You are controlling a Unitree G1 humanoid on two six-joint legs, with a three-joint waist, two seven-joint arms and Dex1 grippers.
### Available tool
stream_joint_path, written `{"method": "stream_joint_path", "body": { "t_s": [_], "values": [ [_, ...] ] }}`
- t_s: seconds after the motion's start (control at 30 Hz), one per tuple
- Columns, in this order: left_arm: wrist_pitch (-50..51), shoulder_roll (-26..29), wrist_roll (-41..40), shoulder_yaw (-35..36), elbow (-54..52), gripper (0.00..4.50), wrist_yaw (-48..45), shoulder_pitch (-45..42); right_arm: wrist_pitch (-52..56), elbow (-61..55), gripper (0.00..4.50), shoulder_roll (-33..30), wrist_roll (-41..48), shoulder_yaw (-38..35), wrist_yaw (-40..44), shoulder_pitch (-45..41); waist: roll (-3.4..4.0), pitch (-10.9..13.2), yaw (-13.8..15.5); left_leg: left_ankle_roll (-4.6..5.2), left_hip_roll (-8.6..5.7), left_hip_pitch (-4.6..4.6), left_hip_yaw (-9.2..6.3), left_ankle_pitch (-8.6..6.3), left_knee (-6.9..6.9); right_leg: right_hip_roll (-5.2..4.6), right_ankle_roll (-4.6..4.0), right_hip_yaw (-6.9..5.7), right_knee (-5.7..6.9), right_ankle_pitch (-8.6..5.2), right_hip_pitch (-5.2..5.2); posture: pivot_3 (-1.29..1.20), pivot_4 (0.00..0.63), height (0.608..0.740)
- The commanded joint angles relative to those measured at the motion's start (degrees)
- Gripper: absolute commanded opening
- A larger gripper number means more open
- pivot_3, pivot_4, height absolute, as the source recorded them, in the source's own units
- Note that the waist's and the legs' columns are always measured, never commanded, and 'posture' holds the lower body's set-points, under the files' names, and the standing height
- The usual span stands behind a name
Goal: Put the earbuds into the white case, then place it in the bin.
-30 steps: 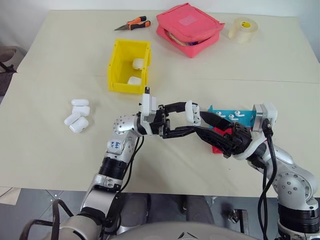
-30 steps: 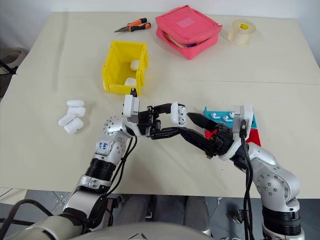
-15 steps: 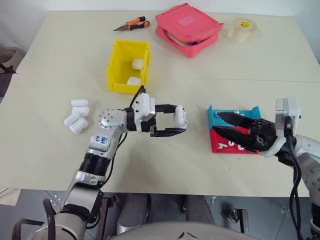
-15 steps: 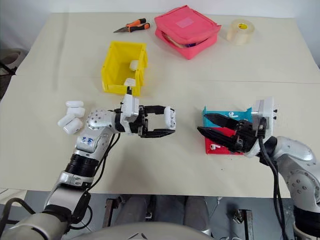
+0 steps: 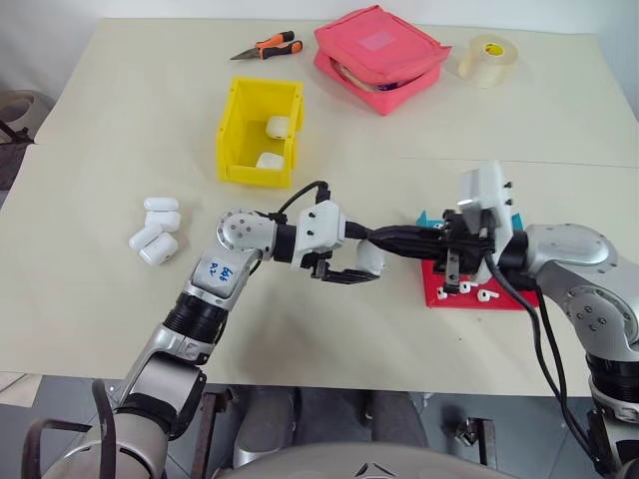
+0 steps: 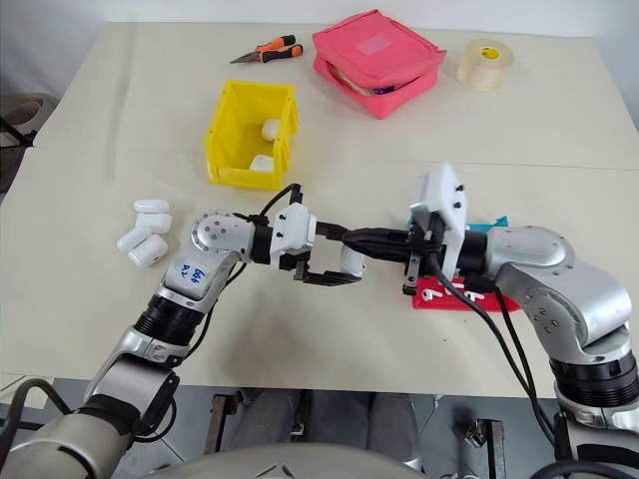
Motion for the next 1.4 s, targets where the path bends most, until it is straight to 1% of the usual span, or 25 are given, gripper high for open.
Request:
{"method": "stream_joint_path", "body": {
  "t_s": [0.03, 0.2, 0.37, 0.47, 0.57, 0.6, 0.63, 0.67, 0.7, 0.73, 0.8, 0.87, 0.97, 1.03, 1.07, 1.17, 1.2, 1.33, 1.4],
  "values": [
    [-1.97, -0.77, -0.51, 0.88, -3.06, 2.81, 1.15, -0.13, 0.56, 0.27, 0.03, -0.95, -1.29, -1.15, -0.12, 1.01, 0.00, 0.00, -0.04, 0.00, 0.00, 0.00, 0.00, 0.00, 0.00, 0.00, 0.00, 0.00, 0.00, 0.00, -0.01, 0.00, 0.150, 0.740],
    [-3.34, -0.82, -2.91, 2.60, -4.12, 2.81, 0.26, 1.14, -1.65, 1.14, 0.03, -2.60, -2.61, -4.98, 1.61, 7.24, -0.01, 0.01, 0.01, 0.00, 0.00, -0.03, 0.10, 0.00, -0.04, 0.00, 0.00, -0.04, -0.01, 0.00, -0.02, 0.00, 0.150, 0.740],
    [-3.59, -0.97, -5.77, 4.99, -6.00, 2.81, 0.63, 3.66, -7.19, 1.62, 0.03, -2.44, -4.57, -9.88, 3.78, 16.01, -0.02, 0.01, -0.02, 0.00, 0.01, -0.03, 0.11, 0.00, -0.04, 0.00, 0.00, -0.04, 0.00, 0.00, -0.02, 0.00, 0.150, 0.740],
    [-2.71, -1.04, -7.38, 6.92, -7.53, 2.81, 2.13, 5.71, -11.68, 1.50, 0.03, -0.35, -4.59, -13.05, 4.58, 19.05, -0.02, 0.01, -0.19, 0.00, 0.02, -0.01, 0.13, 0.00, -0.03, 0.01, 0.00, -0.02, 0.01, 0.00, -0.02, 0.00, 0.150, 0.740],
    [-2.08, -0.75, -8.19, 8.60, -8.88, 2.81, 3.83, 7.57, -13.95, 1.33, 0.03, 2.54, -3.16, -16.71, 3.36, 20.79, -0.02, 0.01, -0.18, -0.02, 0.09, 0.07, 0.11, 0.01, -0.04, 0.04, 0.00, 0.00, 0.06, 0.00, -0.01, 0.00, 0.150, 0.740],
    [-0.66, -1.06, -9.27, 11.40, -10.39, 2.81, 7.38, 9.28, -13.85, -0.04, 0.03, 3.25, -1.03, -19.15, 3.66, 22.86, -0.02, 0.01, -0.13, -0.03, 0.08, 0.08, 0.11, 0.02, -0.03, 0.04, 0.00, 0.01, 0.08, 0.00, -0.01, 0.00, 0.150, 0.740],
    [0.45, -1.30, -10.05, 13.41, -11.54, 2.81, 10.01, 10.49, -13.72, -1.10, 0.40, 3.65, 0.47, -20.80, 4.01, 24.35, -0.02, 0.01, -0.02, -0.03, 0.09, 0.08, 0.09, 0.02, -0.02, 0.04, 0.00, 0.01, 0.07, 0.00, 0.00, 0.00, 0.150, 0.740],
    [1.56, -1.72, -10.54, 15.91, -13.14, 2.81, 13.85, 12.24, -14.68, -2.26, 0.63, 4.32, 1.21, -22.20, 4.04, 25.47, -0.02, 0.01, 0.00, -0.03, 0.09, 0.09, 0.04, 0.02, -0.03, 0.03, 0.00, 0.04, 0.07, 0.00, 0.00, 0.00, 0.150, 0.740],
    [2.34, -1.99, -10.80, 17.43, -14.30, 2.81, 16.35, 13.37, -15.37, -2.99, 0.99, 4.70, 1.55, -22.96, 3.96, 26.09, -0.02, 0.01, -0.02, -0.03, 0.08, 0.09, 0.02, 0.01, -0.04, 0.03, 0.00, 0.04, 0.07, 0.00, 0.01, 0.00, 0.150, 0.740],
    [2.54, -2.51, -11.06, 18.74, -15.30, 2.81, 18.60, 14.23, -17.81, -3.18, 1.26, 5.08, -0.33, -22.97, 4.10, 26.24, -0.02, 0.01, -0.02, -0.02, 0.07, 0.09, 0.03, 0.01, -0.05, 0.02, 0.00, 0.06, 0.05, 0.00, 0.01, 0.00, 0.150, 0.740],
    [5.22, -3.75, -11.84, 21.33, -18.49, 2.81, 24.16, 16.83, -20.92, -3.66, 1.98, 5.67, -3.11, -22.89, 3.50, 26.75, -0.03, 0.01, -0.03, -0.02, 0.06, 0.11, 0.05, 0.01, -0.04, 0.02, 0.00, 0.09, 0.05, 0.00, 0.01, 0.00, 0.150, 0.740],
    [6.88, -4.46, -12.32, 22.76, -20.62, 2.81, 27.46, 18.62, -23.57, -3.84, 2.67, 6.76, -5.02, -22.44, 2.11, 26.30, -0.03, 0.01, -0.02, -0.03, 0.07, 0.15, 0.05, 0.01, -0.04, 0.02, 0.00, 0.10, 0.06, 0.00, 0.04, 0.00, 0.150, 0.740],
    [9.44, -4.86, -12.65, 24.48, -21.83, 2.81, 31.87, 19.55, -26.20, -3.57, 3.76, 8.27, -7.15, -21.41, 0.46, 25.16, -0.02, 0.01, 0.04, -0.03, 0.07, 0.20, 0.06, 0.01, -0.04, 0.02, 0.00, 0.12, 0.08, 0.00, 0.07, 0.00, 0.150, 0.740],
    [10.70, -5.11, -13.39, 26.35, -20.23, 2.81, 34.69, 17.66, -27.35, -3.00, 4.46, 9.01, -8.05, -20.99, -0.32, 24.49, -0.03, 0.01, 0.02, -0.03, 0.06, 0.21, 0.06, 0.01, -0.04, 0.02, 0.00, 0.12, 0.08, 0.00, 0.08, 0.00, 0.150, 0.740],
    [10.81, -5.15, -13.25, 27.14, -18.86, 2.81, 36.06, 16.21, -28.07, -2.63, 4.48, 9.19, -8.73, -20.83, -0.49, 24.18, -0.02, 0.01, 0.05, -0.03, 0.06, 0.21, 0.07, 0.01, -0.04, 0.03, 0.00, 0.12, 0.07, 0.00, 0.08, 0.00, 0.150, 0.740],
    [11.22, -5.78, -13.05, 29.82, -11.56, 2.81, 41.02, 8.36, -29.10, -1.35, 4.48, 9.09, -10.09, -20.54, -0.94, 23.18, -0.03, 0.01, 0.24, -0.03, 0.03, 0.20, 0.06, 0.01, -0.03, 0.03, 0.00, 0.11, 0.07, 0.00, 0.08, 0.00, 0.150, 0.740],
    [10.61, -5.77, -12.72, 30.12, -9.73, 2.81, 41.48, 6.75, -29.44, -1.00, 4.48, 9.07, -10.51, -20.39, -1.05, 22.89, -0.03, 0.01, 0.24, -0.03, 0.01, 0.21, 0.06, 0.01, -0.03, 0.03, 0.00, 0.11, 0.08, 0.00, 0.10, 0.00, 0.150, 0.740],
    [8.61, -3.35, -8.03, 29.12, 3.28, 2.81, 42.68, -1.32, -29.96, -0.25, 4.48, 9.11, -11.25, -20.13, -1.37, 21.99, -0.03, 0.01, -0.07, -0.03, -0.02, 0.24, 0.14, 0.01, -0.15, 0.03, 0.00, 0.10, 0.04, 0.00, 0.09, 0.00, 0.150, 0.740],
    [8.44, -2.65, -7.16, 28.81, 9.29, 2.81, 42.30, -4.65, -29.80, -0.23, 4.48, 9.10, -11.17, -20.06, -1.48, 21.74, -0.03, 0.02, -0.15, -0.03, -0.02, 0.26, 0.19, 0.01, -0.20, 0.03, 0.00, 0.06, 0.04, 0.00, 0.08, 0.00, 0.150, 0.740]
  ]
}}
